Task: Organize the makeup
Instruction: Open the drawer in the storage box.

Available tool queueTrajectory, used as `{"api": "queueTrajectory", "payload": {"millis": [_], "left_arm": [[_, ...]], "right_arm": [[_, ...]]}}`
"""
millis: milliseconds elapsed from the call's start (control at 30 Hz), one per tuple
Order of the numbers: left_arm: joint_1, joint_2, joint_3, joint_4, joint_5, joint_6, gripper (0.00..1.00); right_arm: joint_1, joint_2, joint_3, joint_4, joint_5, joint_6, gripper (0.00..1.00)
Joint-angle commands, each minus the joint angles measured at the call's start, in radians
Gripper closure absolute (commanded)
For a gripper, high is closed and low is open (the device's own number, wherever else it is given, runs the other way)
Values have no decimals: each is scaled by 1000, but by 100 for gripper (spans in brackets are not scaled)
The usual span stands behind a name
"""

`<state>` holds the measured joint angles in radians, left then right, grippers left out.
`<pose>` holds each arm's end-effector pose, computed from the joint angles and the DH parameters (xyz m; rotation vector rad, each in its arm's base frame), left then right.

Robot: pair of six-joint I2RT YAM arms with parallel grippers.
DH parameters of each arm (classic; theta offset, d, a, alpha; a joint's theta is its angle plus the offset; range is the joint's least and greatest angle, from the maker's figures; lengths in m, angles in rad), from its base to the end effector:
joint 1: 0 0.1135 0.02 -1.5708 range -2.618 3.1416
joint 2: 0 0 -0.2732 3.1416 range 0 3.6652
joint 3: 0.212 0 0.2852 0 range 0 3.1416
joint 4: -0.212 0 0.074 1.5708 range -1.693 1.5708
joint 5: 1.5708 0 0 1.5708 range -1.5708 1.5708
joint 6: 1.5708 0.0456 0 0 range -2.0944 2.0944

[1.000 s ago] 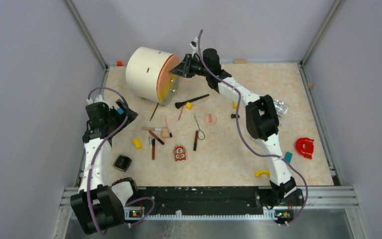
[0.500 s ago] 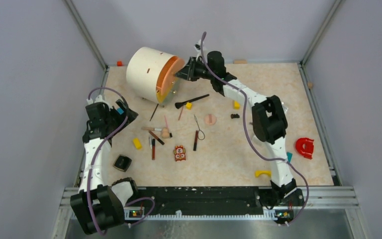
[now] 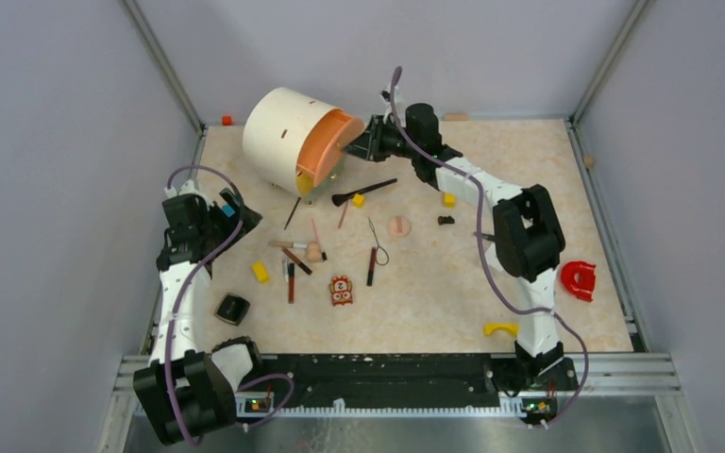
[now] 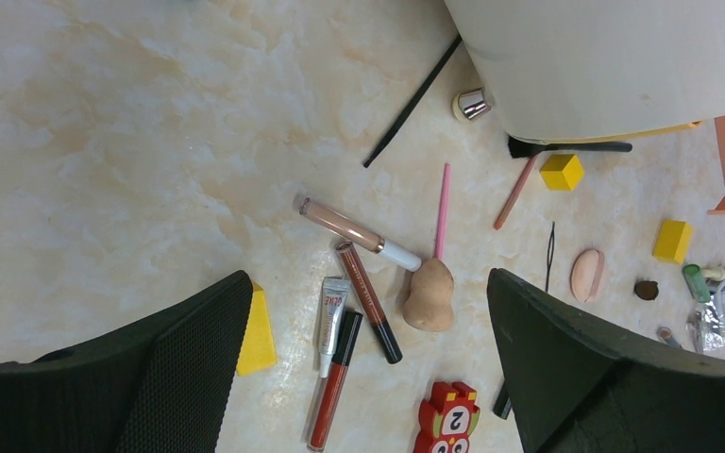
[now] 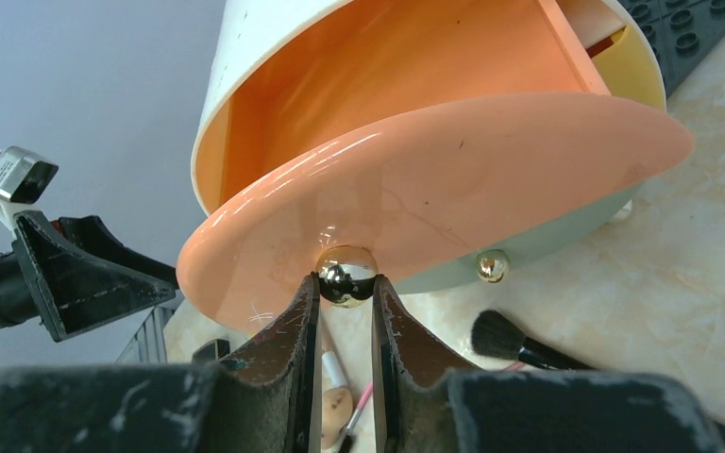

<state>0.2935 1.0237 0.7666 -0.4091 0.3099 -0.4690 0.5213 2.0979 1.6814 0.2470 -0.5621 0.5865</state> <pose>0.2482 0.0605 0.2614 -0.6725 2.1324 -0.4419 0.4628 0.2938 0.2727 -0.3888 1.8585 1.2714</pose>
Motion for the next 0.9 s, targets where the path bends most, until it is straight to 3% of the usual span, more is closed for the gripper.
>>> {"api": "queueTrajectory", "payload": {"millis": [0,867], "left_arm": [[7,-7,-4,43,11,7,1],[7,-7,-4,43,11,7,1]], "right_arm": [[-18,-80,-47,-3,2,-54,100],[-21,-201,-153,-29,40,-116,100]]}}
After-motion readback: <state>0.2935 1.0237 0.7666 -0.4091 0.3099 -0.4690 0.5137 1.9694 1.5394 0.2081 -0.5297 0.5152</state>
